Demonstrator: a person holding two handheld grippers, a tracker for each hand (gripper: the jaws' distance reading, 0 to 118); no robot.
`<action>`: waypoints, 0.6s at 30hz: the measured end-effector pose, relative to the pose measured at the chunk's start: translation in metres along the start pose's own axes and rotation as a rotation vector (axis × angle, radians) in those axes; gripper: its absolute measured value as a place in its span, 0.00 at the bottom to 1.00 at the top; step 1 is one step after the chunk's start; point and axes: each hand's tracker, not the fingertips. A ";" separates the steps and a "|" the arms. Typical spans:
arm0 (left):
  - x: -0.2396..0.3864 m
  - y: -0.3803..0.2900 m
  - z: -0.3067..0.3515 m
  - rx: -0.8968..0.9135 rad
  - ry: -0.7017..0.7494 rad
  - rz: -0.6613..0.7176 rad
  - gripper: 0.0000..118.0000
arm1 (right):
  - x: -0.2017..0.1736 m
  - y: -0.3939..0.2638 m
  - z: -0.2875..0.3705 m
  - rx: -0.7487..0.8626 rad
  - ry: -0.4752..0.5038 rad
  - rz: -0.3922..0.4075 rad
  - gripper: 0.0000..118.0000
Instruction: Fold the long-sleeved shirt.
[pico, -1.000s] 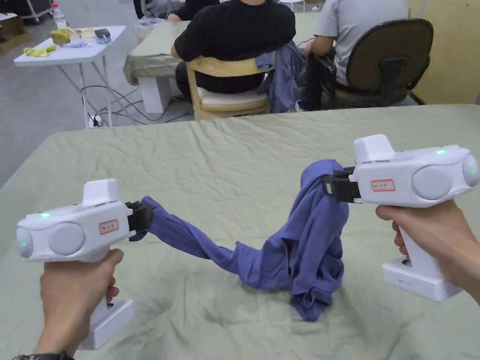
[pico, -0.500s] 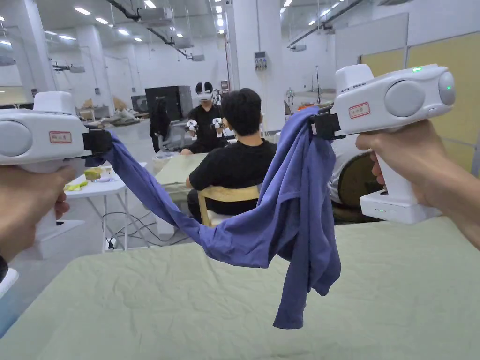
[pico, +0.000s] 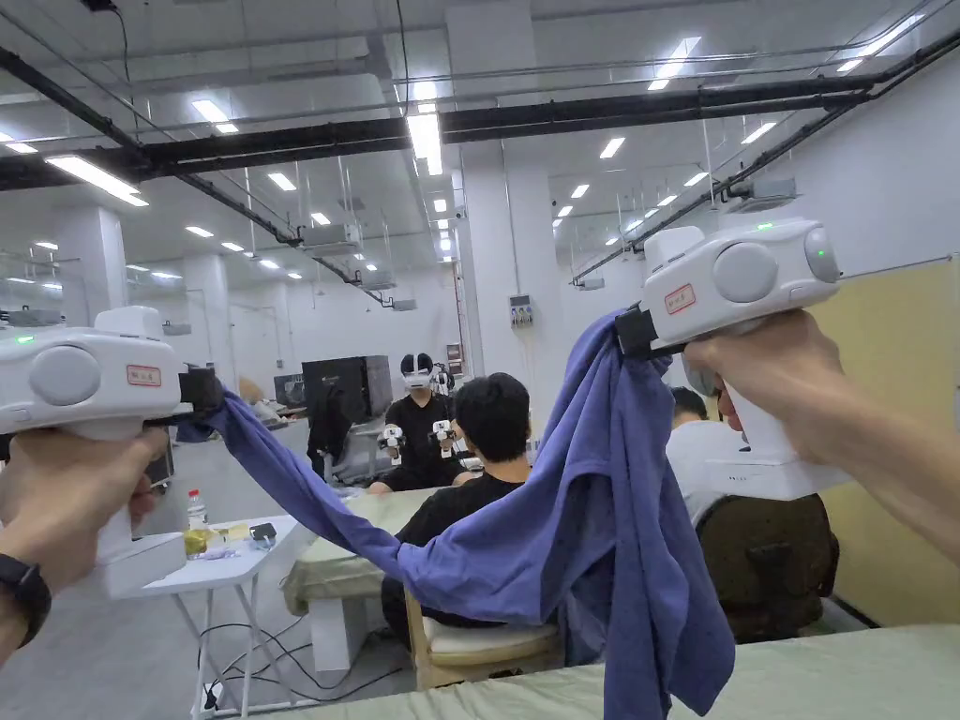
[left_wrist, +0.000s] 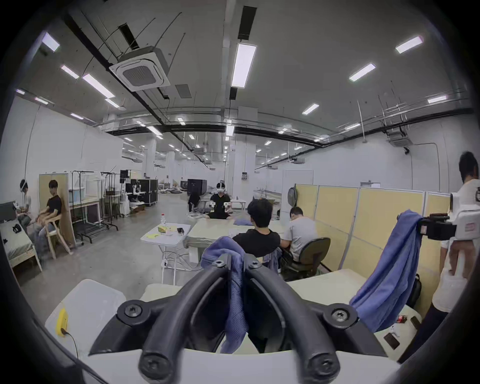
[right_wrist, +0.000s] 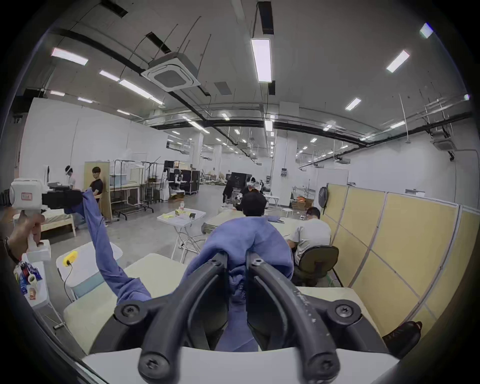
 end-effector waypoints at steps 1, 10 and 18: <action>-0.004 -0.001 -0.006 -0.003 -0.005 0.010 0.06 | 0.001 -0.002 -0.006 -0.005 -0.006 -0.003 0.12; -0.015 -0.026 -0.077 0.016 0.032 0.029 0.06 | 0.017 -0.017 -0.089 -0.010 -0.064 -0.022 0.12; -0.021 -0.047 -0.171 0.060 0.088 0.036 0.06 | 0.031 -0.034 -0.187 -0.009 -0.095 -0.010 0.12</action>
